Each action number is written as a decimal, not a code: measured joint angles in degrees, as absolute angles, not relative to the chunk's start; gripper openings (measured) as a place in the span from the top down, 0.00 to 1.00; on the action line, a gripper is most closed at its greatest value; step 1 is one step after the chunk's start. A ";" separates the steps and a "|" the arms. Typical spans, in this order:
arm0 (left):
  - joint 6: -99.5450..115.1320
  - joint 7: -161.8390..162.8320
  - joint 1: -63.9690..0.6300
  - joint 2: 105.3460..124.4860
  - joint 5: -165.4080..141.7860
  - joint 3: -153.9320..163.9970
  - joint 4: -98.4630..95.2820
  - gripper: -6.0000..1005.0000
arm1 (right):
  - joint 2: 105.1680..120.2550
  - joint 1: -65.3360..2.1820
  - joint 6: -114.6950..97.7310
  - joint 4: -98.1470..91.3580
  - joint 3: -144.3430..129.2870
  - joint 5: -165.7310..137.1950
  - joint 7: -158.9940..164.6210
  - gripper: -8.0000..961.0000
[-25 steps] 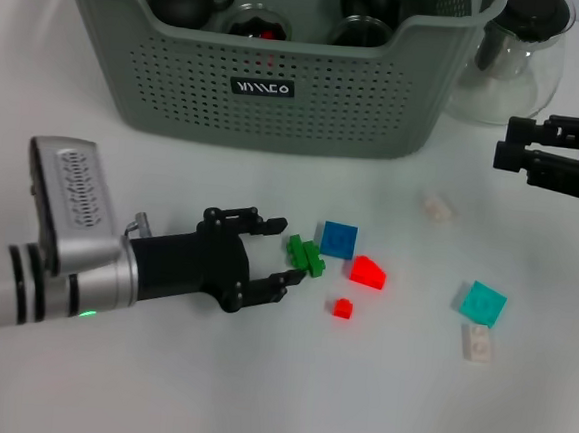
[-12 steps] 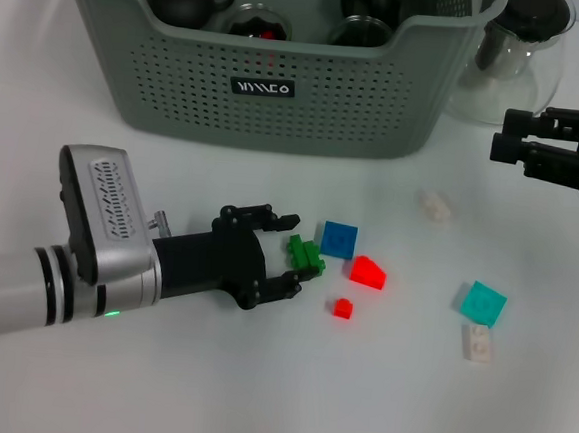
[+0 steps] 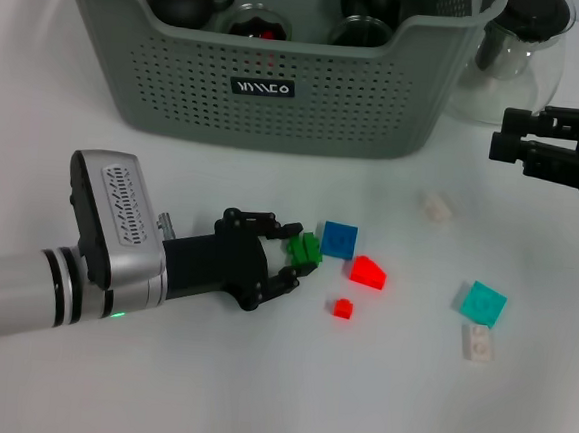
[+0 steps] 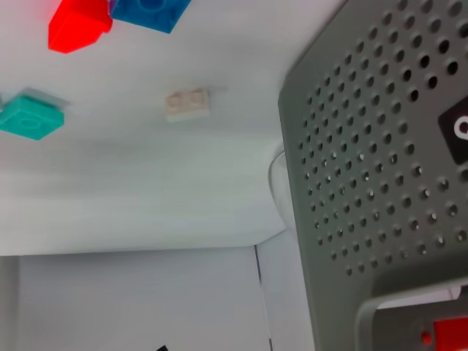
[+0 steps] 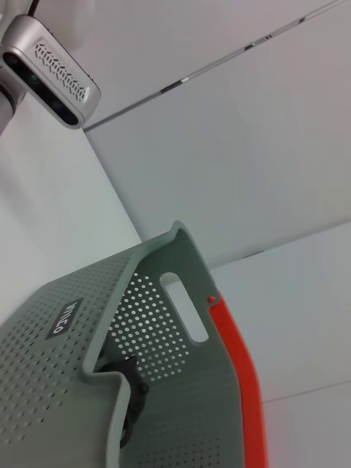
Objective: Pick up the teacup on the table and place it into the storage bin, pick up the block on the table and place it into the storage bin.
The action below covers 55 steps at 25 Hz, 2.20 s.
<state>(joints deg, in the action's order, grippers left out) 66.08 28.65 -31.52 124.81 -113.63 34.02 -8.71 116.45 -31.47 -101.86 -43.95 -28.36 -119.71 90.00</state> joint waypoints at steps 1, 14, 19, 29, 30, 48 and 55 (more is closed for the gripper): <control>66.08 28.65 -31.52 124.81 -113.63 34.02 -8.71 0.50 | 116.45 -31.46 -101.86 -43.94 -28.37 -119.71 90.00 0.49; 76.62 40.65 -27.46 124.09 -114.43 34.56 -17.12 0.58 | 116.46 -31.10 -101.87 -43.95 -28.39 -119.71 90.00 0.49; 93.95 51.98 -24.10 123.70 -113.81 33.74 -28.64 0.57 | 116.45 -30.81 -101.93 -43.95 -28.39 -119.70 90.00 0.49; 108.34 90.05 -32.84 121.32 -98.76 26.44 -49.50 0.54 | 116.53 -31.07 -101.87 -43.95 -28.77 -119.70 90.00 0.49; 104.20 95.37 -35.09 120.23 -99.65 27.62 -51.33 0.54 | 116.56 -31.09 -101.85 -43.95 -28.80 -119.71 90.00 0.49; 59.58 137.76 -54.98 116.33 -143.36 56.03 -46.34 0.49 | 116.96 -32.19 -101.87 -43.85 -28.90 -119.71 90.08 0.49; 58.18 137.77 -51.90 118.43 -142.06 55.54 -51.97 0.47 | 116.99 -31.94 -101.89 -43.85 -29.37 -119.70 90.17 0.49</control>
<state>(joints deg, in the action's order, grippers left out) 58.18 137.77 -51.90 118.43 -142.06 55.54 -51.97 116.99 -31.94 -101.89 -43.85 -29.37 -119.70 90.17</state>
